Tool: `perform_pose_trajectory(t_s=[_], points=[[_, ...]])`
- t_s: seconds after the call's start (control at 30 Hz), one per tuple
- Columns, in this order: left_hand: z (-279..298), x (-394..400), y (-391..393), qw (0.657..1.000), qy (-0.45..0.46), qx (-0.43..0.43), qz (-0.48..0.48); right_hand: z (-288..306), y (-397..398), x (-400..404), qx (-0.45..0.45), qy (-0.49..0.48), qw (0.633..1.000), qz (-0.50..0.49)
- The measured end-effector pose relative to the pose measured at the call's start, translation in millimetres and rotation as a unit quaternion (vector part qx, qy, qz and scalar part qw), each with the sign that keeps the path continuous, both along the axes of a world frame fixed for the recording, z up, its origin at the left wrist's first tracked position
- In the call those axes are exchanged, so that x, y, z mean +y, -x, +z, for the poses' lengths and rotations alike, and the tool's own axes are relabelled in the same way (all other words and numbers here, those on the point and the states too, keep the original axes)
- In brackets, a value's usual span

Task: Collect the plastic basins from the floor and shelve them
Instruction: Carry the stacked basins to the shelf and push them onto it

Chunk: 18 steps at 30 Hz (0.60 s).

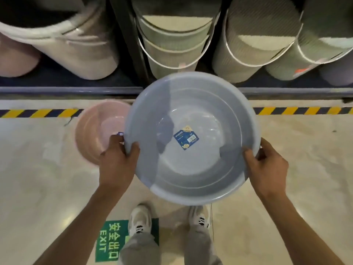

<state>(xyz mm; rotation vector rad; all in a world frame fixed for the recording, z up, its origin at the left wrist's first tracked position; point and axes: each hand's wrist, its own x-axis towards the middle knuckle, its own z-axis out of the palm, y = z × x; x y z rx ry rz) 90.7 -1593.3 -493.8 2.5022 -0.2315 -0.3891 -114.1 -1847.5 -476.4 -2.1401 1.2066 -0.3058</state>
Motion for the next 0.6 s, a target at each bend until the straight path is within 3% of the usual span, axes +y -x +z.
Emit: perform_pose_trajectory(t_s=[0.27, 0.6], points=[[-141.1, -0.1, 5.6, 1.000, -0.008, 0.010, 0.027, -151.9, -4.4, -7.4, 0.040, 0.019, 0.999, 0.027], [-242.6, -1.5, 18.2, 0.999, -0.038, 0.011, 0.008, -252.8, -13.9, -18.9, 0.075, -0.004, 0.997, 0.033]])
